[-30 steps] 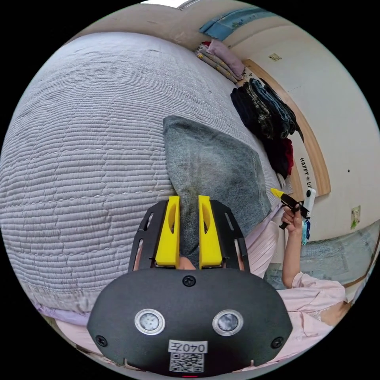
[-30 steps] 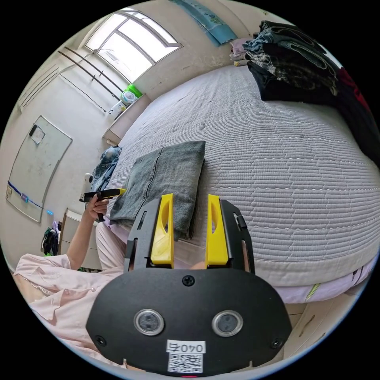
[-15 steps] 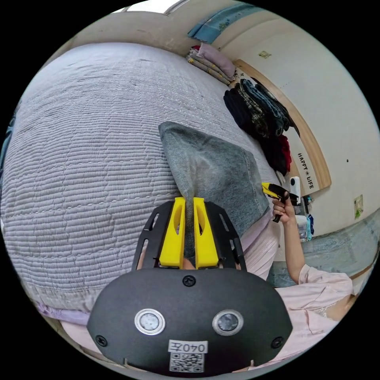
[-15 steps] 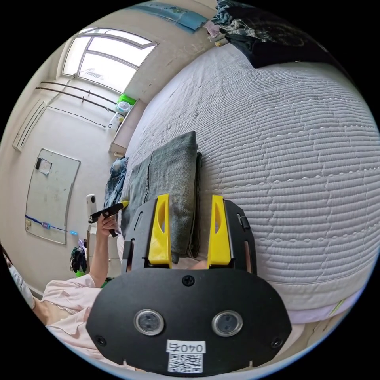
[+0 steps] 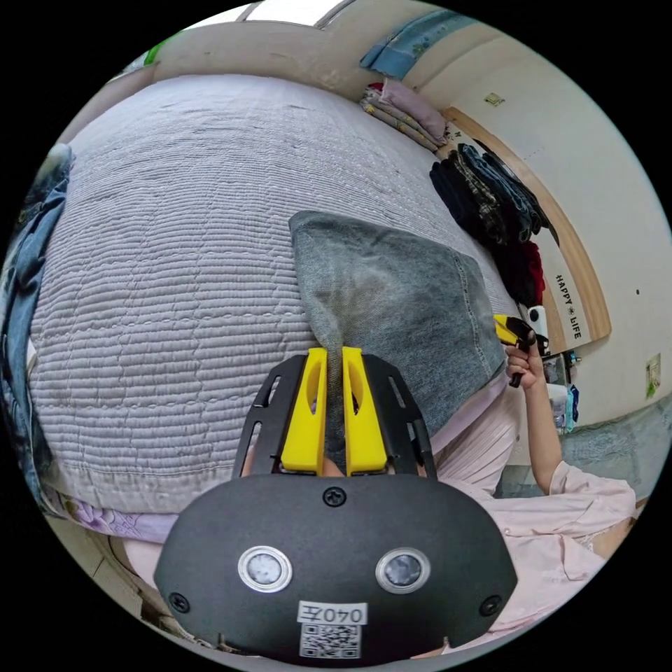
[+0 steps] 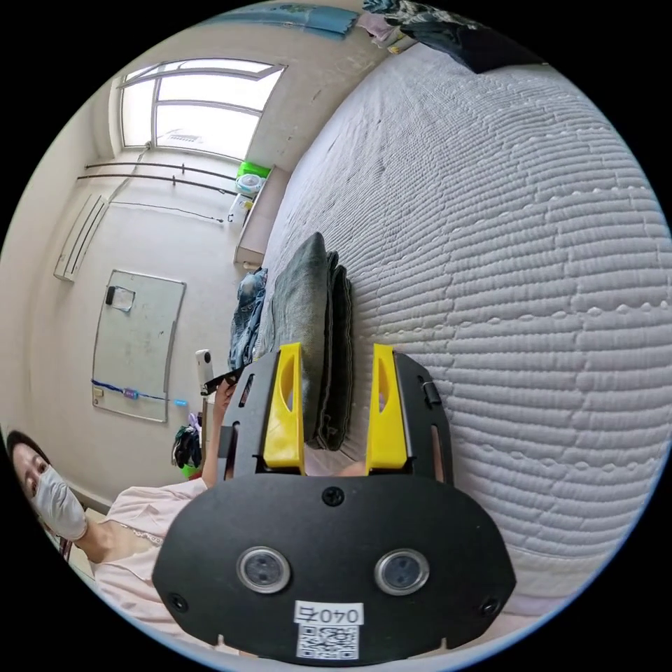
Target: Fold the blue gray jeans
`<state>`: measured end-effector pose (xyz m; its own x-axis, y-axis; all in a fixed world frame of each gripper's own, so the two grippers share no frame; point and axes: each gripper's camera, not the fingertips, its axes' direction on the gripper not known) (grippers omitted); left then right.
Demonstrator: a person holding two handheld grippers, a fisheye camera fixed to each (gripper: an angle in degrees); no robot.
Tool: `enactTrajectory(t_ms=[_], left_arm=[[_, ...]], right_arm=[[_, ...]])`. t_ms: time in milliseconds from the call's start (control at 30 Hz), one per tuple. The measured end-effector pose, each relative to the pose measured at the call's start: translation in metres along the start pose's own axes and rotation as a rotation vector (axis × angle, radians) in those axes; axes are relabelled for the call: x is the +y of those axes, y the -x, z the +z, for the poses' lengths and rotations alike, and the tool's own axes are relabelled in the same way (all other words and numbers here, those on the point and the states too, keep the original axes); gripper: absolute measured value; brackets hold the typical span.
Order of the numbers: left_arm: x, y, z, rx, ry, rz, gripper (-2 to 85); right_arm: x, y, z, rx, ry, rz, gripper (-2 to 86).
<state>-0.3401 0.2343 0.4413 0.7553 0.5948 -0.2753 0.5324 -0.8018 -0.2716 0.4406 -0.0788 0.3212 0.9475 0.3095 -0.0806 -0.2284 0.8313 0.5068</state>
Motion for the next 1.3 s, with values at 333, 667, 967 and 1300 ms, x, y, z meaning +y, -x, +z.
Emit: enactTrajectory(t_ms=[333, 667, 967, 1300], left_arm=[[0.003, 0.002, -0.002, 0.048, -0.002, -0.016, -1.0], [0.016, -0.003, -0.007, 0.069, -0.003, -0.029, -0.6], [0.030, -0.016, -0.009, 0.069, 0.030, -0.053, -0.1], [0.076, -0.084, -0.043, 0.099, -0.061, 0.091, -1.2]], right_arm=[[-0.021, -0.033, 0.025, -0.139, 0.064, 0.014, 13.6], [-0.058, -0.031, 0.056, -0.167, 0.238, -0.052, 12.8], [-0.059, -0.054, 0.068, -0.250, 0.234, 0.017, 7.7], [-0.012, 0.030, 0.026, -0.003, 0.137, -0.209, 6.3]])
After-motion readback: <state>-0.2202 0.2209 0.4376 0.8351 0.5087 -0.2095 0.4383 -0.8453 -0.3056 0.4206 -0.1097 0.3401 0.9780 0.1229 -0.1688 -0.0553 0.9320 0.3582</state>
